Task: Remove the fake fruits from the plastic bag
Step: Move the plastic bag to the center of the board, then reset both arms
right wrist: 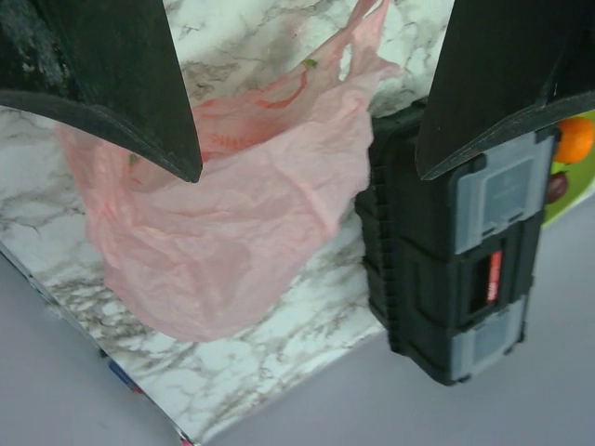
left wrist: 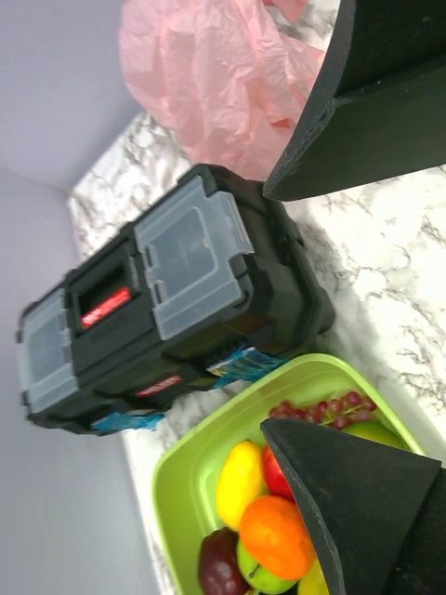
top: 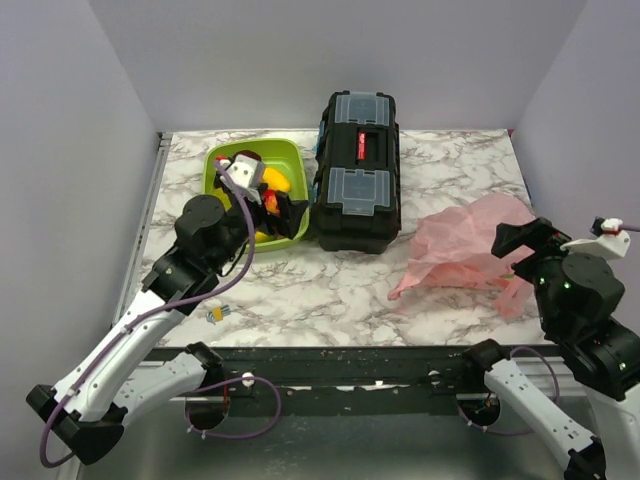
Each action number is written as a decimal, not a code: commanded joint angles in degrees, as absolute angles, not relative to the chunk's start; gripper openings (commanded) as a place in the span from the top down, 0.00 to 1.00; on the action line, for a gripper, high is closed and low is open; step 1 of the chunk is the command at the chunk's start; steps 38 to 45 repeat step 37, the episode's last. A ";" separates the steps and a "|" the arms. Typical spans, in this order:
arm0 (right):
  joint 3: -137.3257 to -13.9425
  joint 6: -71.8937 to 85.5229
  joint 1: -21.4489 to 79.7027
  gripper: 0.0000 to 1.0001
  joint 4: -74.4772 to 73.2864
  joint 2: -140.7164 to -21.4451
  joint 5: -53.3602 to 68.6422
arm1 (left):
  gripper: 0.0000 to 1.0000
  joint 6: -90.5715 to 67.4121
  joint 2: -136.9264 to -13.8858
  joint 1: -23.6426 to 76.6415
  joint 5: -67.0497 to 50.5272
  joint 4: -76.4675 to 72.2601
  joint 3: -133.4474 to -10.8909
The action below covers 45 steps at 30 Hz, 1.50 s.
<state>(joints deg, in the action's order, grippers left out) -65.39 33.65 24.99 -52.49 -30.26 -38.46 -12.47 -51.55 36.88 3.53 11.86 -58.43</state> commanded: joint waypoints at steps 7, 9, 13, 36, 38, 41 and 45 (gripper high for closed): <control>-68.43 23.78 24.67 0.00 -43.98 -22.28 -30.40 | 0.01 -12.05 -38.65 37.28 8.21 10.98 -62.01; -69.69 22.85 24.69 0.00 -43.77 -22.00 -29.96 | 0.01 -11.30 -35.73 37.34 9.70 11.27 -62.05; -72.52 21.76 24.67 0.00 -43.97 -21.88 -29.78 | 0.01 -9.56 -30.26 37.27 11.86 11.27 -62.05; -74.25 21.90 24.70 0.00 -43.34 -17.73 -31.12 | 0.01 -5.15 -21.81 37.32 18.63 10.20 -61.76; -74.35 21.92 24.65 0.00 -43.33 -17.75 -31.11 | 0.01 -5.06 -21.90 37.28 18.61 10.12 -61.73; -74.35 21.92 24.65 0.00 -43.33 -17.75 -31.11 | 0.01 -5.06 -21.90 37.28 18.61 10.12 -61.73; -74.35 21.92 24.65 0.00 -43.33 -17.75 -31.11 | 0.01 -5.06 -21.90 37.28 18.61 10.12 -61.73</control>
